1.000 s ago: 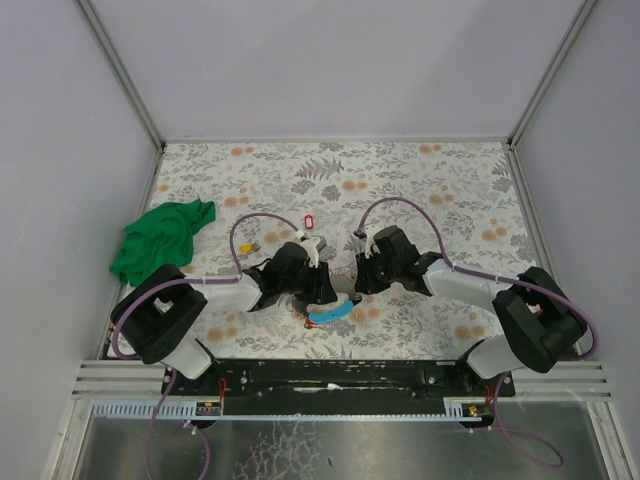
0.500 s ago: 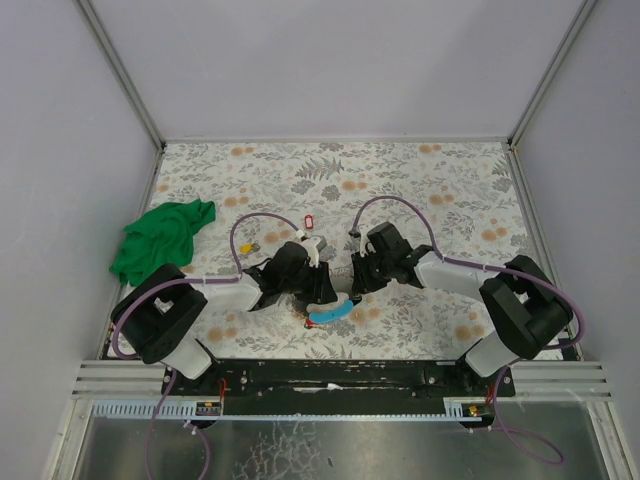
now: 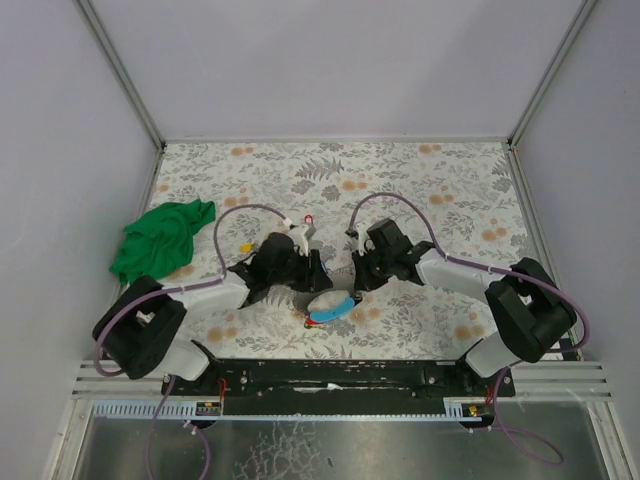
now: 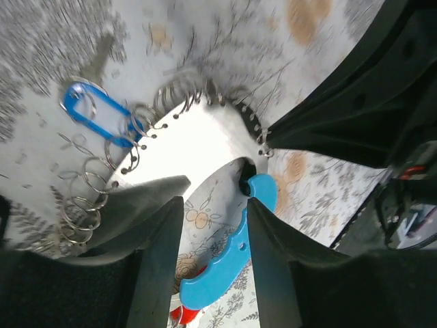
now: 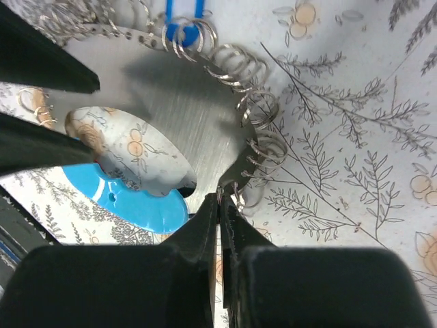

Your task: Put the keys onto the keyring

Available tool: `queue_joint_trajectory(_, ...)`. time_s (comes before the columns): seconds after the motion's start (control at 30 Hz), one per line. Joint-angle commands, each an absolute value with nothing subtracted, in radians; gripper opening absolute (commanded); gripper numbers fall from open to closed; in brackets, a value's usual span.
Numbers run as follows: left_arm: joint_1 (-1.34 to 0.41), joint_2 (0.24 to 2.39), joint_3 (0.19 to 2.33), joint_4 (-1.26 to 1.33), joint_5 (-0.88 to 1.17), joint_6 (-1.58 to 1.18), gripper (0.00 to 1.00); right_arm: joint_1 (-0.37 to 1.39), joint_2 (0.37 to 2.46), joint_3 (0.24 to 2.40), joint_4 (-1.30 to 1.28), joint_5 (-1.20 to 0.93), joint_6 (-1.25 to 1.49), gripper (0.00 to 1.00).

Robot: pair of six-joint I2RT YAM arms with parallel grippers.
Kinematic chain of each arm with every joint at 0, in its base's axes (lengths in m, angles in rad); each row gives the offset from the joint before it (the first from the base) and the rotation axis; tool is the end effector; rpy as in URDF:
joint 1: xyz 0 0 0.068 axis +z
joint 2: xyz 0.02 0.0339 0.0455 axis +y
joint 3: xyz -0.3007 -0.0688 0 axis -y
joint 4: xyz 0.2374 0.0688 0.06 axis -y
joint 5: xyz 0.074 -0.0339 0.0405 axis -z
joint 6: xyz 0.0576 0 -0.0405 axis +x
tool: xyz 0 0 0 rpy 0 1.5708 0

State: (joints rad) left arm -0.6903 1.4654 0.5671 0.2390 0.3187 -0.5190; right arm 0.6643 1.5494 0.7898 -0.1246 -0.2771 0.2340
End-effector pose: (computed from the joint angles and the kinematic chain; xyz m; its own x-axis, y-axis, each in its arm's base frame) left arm 0.2082 -0.1953 0.1854 -0.8048 0.0537 -0.5911 0.4566 0.6923 -0.5587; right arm 0.2336 0.2029 0.1941 -0.7615 -0.3130 -0.5676 -0.5685 0.7432 0.3528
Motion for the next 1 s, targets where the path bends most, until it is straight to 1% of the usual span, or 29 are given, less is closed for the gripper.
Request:
queue_joint_trajectory(0.0,-0.622,1.347,0.564,0.248,0.373,-0.493,0.43,0.658,1.458,0.863,-0.117,-0.318,0.118,0.03)
queue_joint_trajectory(0.13,-0.581,1.305,0.603,0.191,0.379,-0.465,0.43,0.658,1.396,0.895,-0.094,-0.36,0.032,0.03)
queue_joint_trajectory(0.4,-0.53,1.269,0.62,0.172,0.391,-0.456,0.44,0.658,1.302,0.888,0.056,-0.491,-0.098,0.03)
queue_joint_trajectory(0.57,-0.53,1.264,0.569,0.28,0.433,-0.513,0.45,0.658,1.278,0.844,0.232,-0.571,-0.108,0.02)
queue_joint_trajectory(0.73,-0.531,1.293,0.551,0.427,0.496,-0.576,0.45,0.658,1.298,0.837,0.392,-0.65,-0.093,0.02)
queue_joint_trajectory(0.87,-0.53,1.289,0.536,0.543,0.562,-0.598,0.46,0.654,1.319,0.838,0.445,-0.667,-0.122,0.01)
queue_joint_trajectory(0.97,-0.497,1.207,0.492,0.551,0.559,-0.535,0.47,0.633,1.322,0.815,0.462,-0.718,-0.12,0.01)
